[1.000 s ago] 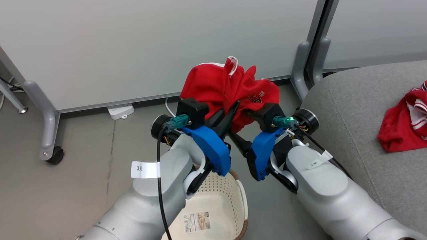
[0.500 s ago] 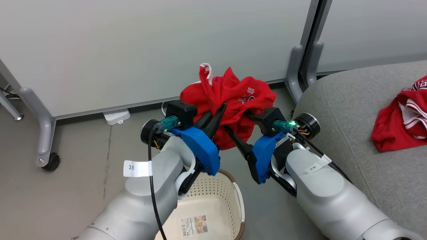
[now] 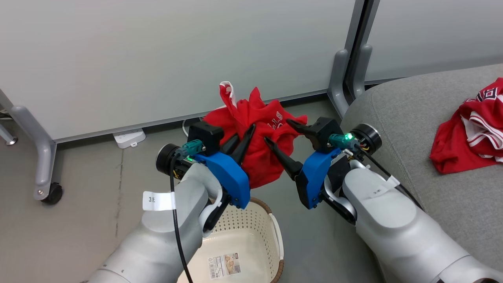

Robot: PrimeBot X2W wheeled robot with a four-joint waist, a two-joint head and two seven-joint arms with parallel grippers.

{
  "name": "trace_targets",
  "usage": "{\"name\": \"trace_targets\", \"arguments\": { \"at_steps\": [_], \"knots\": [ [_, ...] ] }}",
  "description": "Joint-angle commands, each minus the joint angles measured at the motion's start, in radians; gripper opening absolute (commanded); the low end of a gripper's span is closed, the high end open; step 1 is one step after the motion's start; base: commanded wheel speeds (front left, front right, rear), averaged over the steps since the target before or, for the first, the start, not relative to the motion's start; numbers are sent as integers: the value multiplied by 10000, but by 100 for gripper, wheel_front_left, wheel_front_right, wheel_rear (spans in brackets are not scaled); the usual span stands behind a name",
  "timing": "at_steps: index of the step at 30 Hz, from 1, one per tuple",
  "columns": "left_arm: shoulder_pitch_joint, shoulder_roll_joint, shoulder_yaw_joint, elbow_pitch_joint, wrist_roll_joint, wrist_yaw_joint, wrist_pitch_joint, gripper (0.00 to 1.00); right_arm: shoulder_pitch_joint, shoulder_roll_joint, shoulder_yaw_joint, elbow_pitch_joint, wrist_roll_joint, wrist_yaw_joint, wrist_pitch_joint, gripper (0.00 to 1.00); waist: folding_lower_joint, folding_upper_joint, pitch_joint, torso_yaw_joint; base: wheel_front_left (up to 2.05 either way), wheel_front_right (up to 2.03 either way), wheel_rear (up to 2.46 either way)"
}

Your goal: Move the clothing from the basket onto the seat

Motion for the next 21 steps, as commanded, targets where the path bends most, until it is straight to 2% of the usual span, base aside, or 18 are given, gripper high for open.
{"name": "trace_targets", "arguments": {
  "at_steps": [1, 8, 12, 21],
  "knots": [
    [19, -37, -51, -20, 87, 7, -47, 0, -123, -104, -54, -54, -20, 1, 71, 100, 0, 0, 13, 18, 0, 0, 0],
    [-183, -143, -258, -206, 125, -54, -64, 0, -267, -91, -408, 523, 80, 1, 681, 100, 0, 0, 86, 293, 0, 0, 0],
    [-263, -203, -362, -350, 112, -68, -66, 0, -105, -4, -259, 861, 138, 1, 919, 100, 0, 0, 138, 465, 0, 0, 0],
    [-382, -186, -563, -536, 69, -118, -80, 0, -10, -178, 1344, 601, 607, 1, 1156, 100, 0, 0, 176, 608, 0, 0, 0]
  ]
}}
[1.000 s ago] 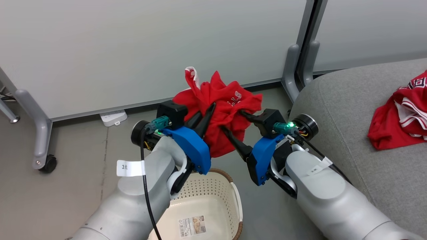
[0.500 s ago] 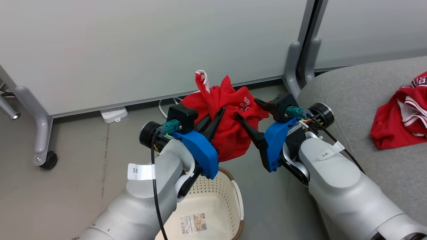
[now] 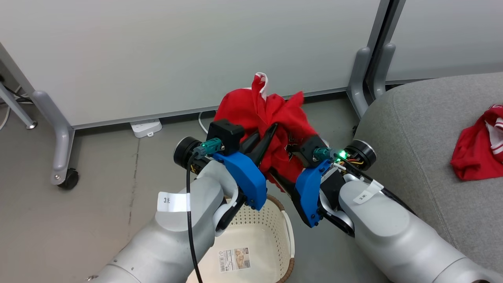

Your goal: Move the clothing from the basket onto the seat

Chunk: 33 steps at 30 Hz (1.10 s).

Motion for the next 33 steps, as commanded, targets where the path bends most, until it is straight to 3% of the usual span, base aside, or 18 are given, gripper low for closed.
{"name": "trace_targets", "arguments": {
  "at_steps": [1, 5, 18, 19, 20, 21, 33],
  "knots": [
    [-157, 50, -5, -27, -19, -73, -65, 0, 76, -98, 139, -81, 150, 1, -41, 100, 0, 0, -4, -9, 0, 0, 0],
    [-117, 40, -52, -68, -103, -83, -67, 0, -128, -58, 311, -61, 485, 1, -276, 100, 0, 0, -14, -48, 0, 0, 0],
    [75, -46, -387, -781, -895, -85, 163, 0, -641, 644, -453, 981, 1702, 1, -1064, 100, 0, 0, -37, 38, 0, 0, 0],
    [77, -45, -432, -806, -910, -85, 171, 0, -674, 664, -411, 1032, 1750, 1, -1091, 63, 0, 0, -40, 50, 0, 0, 0],
    [76, -38, -472, -827, -956, -86, 176, 0, -728, 682, -352, 1037, 1753, 1, -1208, 9, 0, 0, -44, 62, 0, 0, 0],
    [77, -23, -509, -838, -986, -86, 176, 0, -783, 693, -289, 1057, 1755, 1, -1304, 0, 0, 0, -49, 73, 0, 0, 0],
    [61, 234, -554, -599, -1131, -86, 56, 0, -803, 703, 314, 1481, 2088, 1, -1837, 0, 0, 0, -161, -125, 0, 0, 0]
  ]
}}
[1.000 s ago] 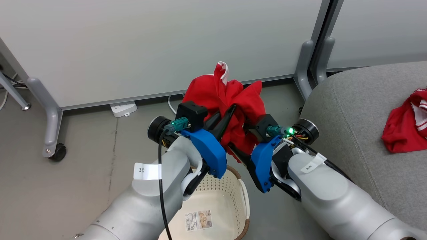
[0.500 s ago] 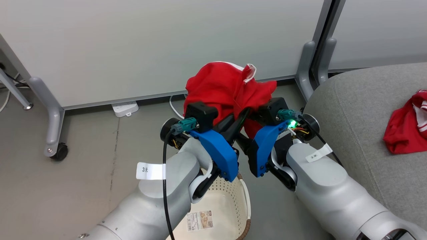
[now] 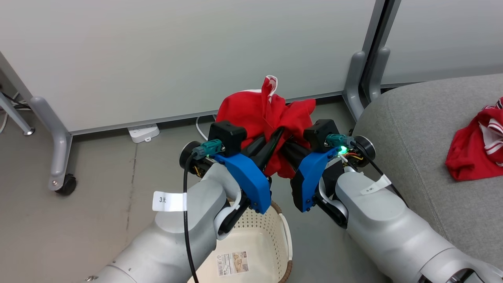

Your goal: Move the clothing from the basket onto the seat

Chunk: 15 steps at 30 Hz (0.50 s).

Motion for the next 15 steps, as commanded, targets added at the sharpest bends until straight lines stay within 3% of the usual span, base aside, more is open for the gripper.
{"name": "trace_targets", "arguments": {
  "at_steps": [1, 15],
  "knots": [
    [27, 26, -28, 53, -57, -67, -51, 0, -135, 39, 78, 49, 77, 1, -91, 0, 0, 0, -17, -33, 0, 0, 0],
    [-27, 22, -34, 163, 95, -40, -121, 0, -241, 39, 443, 345, 541, 1, -287, 0, 0, 0, -39, -62, 0, 0, 0]
  ]
}}
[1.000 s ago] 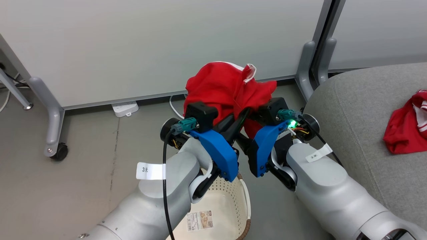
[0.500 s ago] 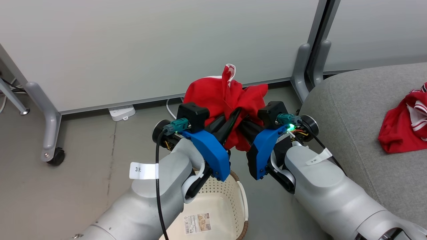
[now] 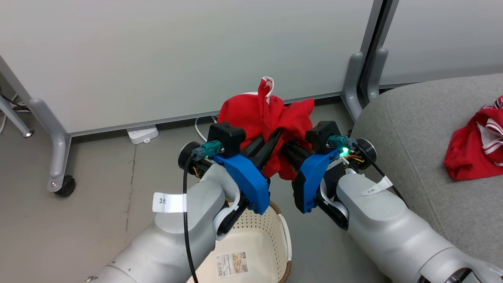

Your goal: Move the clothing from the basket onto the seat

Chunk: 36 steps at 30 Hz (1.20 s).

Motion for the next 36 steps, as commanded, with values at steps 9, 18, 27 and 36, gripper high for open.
{"name": "trace_targets", "arguments": {
  "at_steps": [9, 18, 27, 36],
  "knots": [
    [94, 227, 334, -221, 478, 204, -90, 100, -162, 25, 5, 220, 398, 1, -196, 0, 0, 0, 13, -49, 0, 0, 0],
    [3153, 1410, 3493, -3502, 2723, 660, -82, 100, -292, -423, -355, 35, 579, 1, -438, 0, 0, 0, 155, -352, 0, 0, 0],
    [6985, 1257, 7474, -6152, 5356, 664, -84, 100, -205, -832, -831, -427, 387, 1, -487, 0, 0, 0, 337, -660, 0, 0, 0],
    [8171, 245, 9340, -6546, 6663, 58, -84, 100, 127, -1021, -1446, -824, -23, 1, -492, 0, 0, 0, 396, -708, 0, 0, 0]
  ]
}}
